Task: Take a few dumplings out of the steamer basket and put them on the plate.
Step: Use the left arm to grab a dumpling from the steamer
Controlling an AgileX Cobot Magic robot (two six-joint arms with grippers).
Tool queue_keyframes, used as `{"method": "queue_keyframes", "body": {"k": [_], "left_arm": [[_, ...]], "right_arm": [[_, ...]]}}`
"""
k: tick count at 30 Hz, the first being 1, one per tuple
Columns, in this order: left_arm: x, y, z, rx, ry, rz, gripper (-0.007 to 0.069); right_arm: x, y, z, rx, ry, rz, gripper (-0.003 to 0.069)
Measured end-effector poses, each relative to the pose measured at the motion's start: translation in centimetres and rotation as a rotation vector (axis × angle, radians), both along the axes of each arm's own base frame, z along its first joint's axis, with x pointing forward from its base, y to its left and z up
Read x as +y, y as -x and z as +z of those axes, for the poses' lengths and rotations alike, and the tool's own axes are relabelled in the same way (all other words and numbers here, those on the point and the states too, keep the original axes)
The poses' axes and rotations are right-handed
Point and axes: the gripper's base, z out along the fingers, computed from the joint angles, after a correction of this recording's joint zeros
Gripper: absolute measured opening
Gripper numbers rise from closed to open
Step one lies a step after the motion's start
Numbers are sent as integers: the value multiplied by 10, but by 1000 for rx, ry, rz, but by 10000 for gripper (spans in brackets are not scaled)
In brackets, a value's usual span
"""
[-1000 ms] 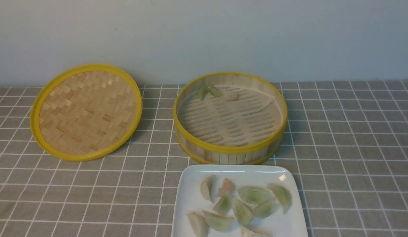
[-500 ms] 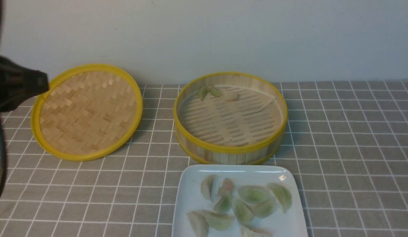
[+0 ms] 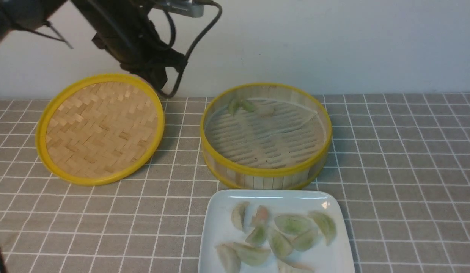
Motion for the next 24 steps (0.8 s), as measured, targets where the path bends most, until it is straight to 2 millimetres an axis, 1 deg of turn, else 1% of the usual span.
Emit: {"method": "queue_keyframes", "body": {"k": [1, 2, 3, 4, 6, 7, 8, 10, 13, 14, 17, 24], "left_arm": [[-10, -16, -7, -20, -2, -8, -5], [-20, -26, -6, -57, 6, -21, -5], [-29, -35, -12, -69, 9, -36, -5], [-34, -39, -10, -93, 15, -46, -5], [-47, -49, -16, -126, 18, -76, -5], [-54, -54, -23, -134, 17, -93, -5], [-58, -56, -23, -147, 24, -102, -5], [-69, -62, -36, -144, 41, -120, -5], [-76, -69, -55, -127, 40, -133, -5], [-79, -72, -64, -116, 30, -147, -5], [-81, -78, -86, -93, 6, -183, -5], [-86, -89, -115, -126, -19, -245, -5]], "right_arm": [[-1, 0, -1, 12, 2, -8, -15], [-1, -1, -2, 23, 4, -14, -15], [-2, -1, -3, 37, 7, -23, -15], [-2, -2, -4, 46, 9, -29, -15], [-3, -2, -6, 62, 11, -38, -15], [-4, -2, -6, 71, 13, -44, -15], [-4, -2, -7, 75, 14, -47, -15], [-4, -3, -8, 87, 15, -53, -15], [-5, -3, -9, 101, 13, -57, -15], [-5, -3, -10, 109, 8, -55, -15], [-5, -3, -11, 130, 0, -55, -15], [-6, -4, -17, 205, -16, -62, -15]]}}
